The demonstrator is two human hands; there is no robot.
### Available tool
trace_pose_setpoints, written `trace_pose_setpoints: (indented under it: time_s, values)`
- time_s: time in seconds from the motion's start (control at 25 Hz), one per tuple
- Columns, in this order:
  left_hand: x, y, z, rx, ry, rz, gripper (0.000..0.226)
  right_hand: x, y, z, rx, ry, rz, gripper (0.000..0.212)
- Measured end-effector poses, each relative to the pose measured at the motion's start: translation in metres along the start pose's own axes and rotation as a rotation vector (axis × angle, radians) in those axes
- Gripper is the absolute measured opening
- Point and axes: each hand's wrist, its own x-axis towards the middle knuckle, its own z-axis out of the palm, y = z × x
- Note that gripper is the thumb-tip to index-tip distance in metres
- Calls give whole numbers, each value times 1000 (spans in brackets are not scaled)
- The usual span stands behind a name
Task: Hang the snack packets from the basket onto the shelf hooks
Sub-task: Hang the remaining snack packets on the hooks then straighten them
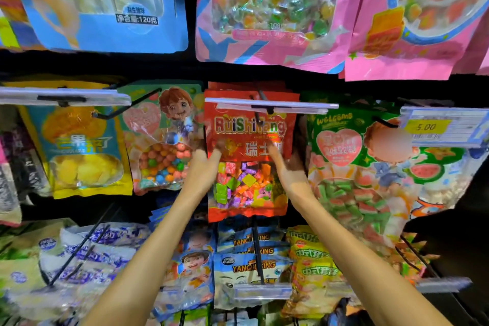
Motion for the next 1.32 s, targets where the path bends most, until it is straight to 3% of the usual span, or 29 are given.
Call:
trace_pose_setpoints:
  time_s: [0.08, 0.12, 0.24, 0.36, 0.48, 0.6, 0.76, 0.96, 1.2, 1.32]
  values:
    - [-13, -7, 0, -20, -58, -26, 43, -4, 9, 3, 44, 15, 7, 102]
    - [-19, -13, 0, -54, -104, -24, 44, -11, 10, 2, 62, -10, 9, 96]
    - [-37, -31, -2, -152, -162, 50, 71, -21, 27, -3, 63, -84, -29, 76]
    - [-44, -46, -3, -118, -200, 75, 43, -32, 41, -5, 23, -88, -37, 86]
    - [-44, -45, 0, -158, -207, 122, 39, -37, 38, -2, -39, -90, 4, 104]
    - [-37, -47, 6, -166, -142, 108, 55, -39, 35, 4, -67, -91, -6, 74]
    - [-31, -45, 9, -187, -98, 126, 79, -39, 28, 10, -51, -18, -24, 97]
    - [-25, -45, 4, -235, -156, 118, 67, -34, 34, 11, -44, 19, 46, 127]
    - [-30, -52, 12, -273, -154, 59, 67, -43, 45, 8, 42, -77, 115, 132]
    - [-26, -56, 10, -276, -174, 26, 92, -42, 51, 8, 58, -103, 128, 136]
